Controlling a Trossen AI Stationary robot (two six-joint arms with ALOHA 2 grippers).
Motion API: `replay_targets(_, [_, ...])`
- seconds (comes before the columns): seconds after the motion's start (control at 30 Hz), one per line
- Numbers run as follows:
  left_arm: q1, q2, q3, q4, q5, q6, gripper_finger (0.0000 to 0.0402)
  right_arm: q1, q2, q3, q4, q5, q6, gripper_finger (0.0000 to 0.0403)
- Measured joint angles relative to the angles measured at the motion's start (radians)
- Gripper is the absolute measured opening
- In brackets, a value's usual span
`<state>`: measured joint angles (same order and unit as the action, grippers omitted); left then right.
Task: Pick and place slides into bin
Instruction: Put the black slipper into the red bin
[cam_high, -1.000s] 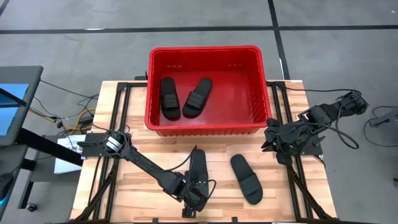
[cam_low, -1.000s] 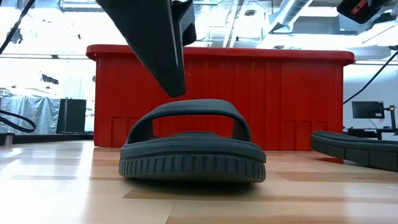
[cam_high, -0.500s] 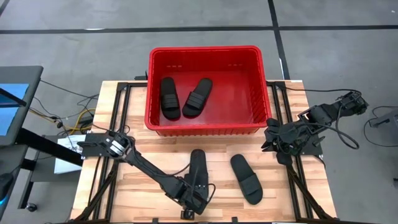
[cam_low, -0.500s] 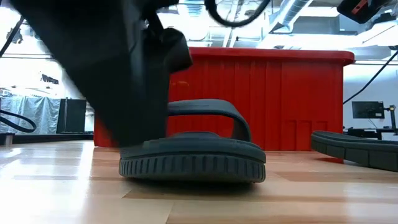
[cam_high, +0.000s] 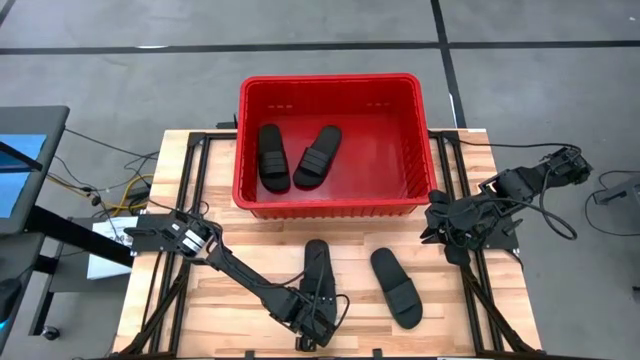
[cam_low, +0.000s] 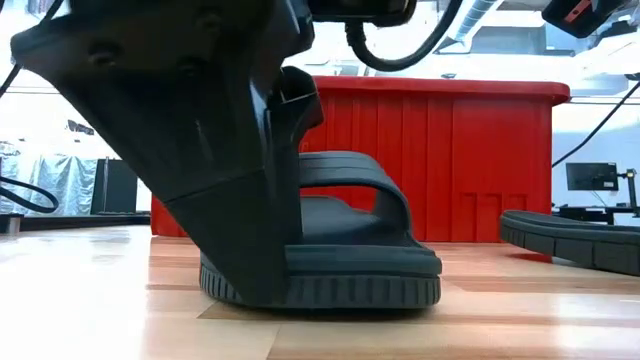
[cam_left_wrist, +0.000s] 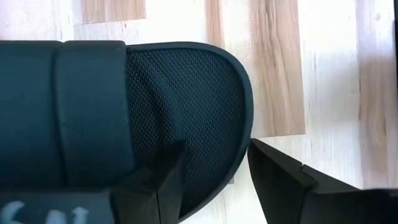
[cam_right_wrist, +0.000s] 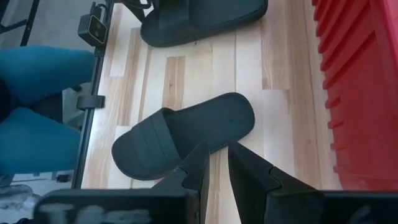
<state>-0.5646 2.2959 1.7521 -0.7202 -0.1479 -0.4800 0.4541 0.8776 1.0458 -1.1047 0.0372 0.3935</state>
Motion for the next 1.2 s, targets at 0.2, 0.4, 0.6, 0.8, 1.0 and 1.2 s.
replay_targets(0.2, [-0.002, 0.014, 0.001, 0.001, -0.022, -0.059, 0.0158, 0.0, 0.0, 0.0, -0.001, 0.0, 0.0, 0.0052])
replay_targets(0.4, [-0.001, 0.013, -0.001, 0.009, -0.01, -0.078, 0.0042, 0.0, 0.0, 0.0, -0.001, 0.0, 0.0, 0.0052])
replay_targets(0.6, [-0.015, 0.02, 0.033, -0.023, -0.026, -0.085, 0.0006, 0.0, 0.0, 0.0, -0.001, 0.0, 0.0, 0.0052])
replay_targets(0.8, [-0.035, 0.038, 0.192, -0.208, -0.072, -0.079, 0.0002, 0.0, 0.0, 0.0, -0.003, 0.0, 0.0, 0.0052])
replay_targets(1.0, [-0.055, 0.032, 0.349, -0.375, -0.099, -0.097, 0.0001, 0.0, 0.0, 0.0, -0.007, 0.0, 0.0, 0.0052])
replay_targets(1.2, [-0.077, 0.031, 0.475, -0.427, -0.119, -0.103, 0.0, 0.0, 0.0, 0.0, -0.011, 0.0, 0.0, 0.0052])
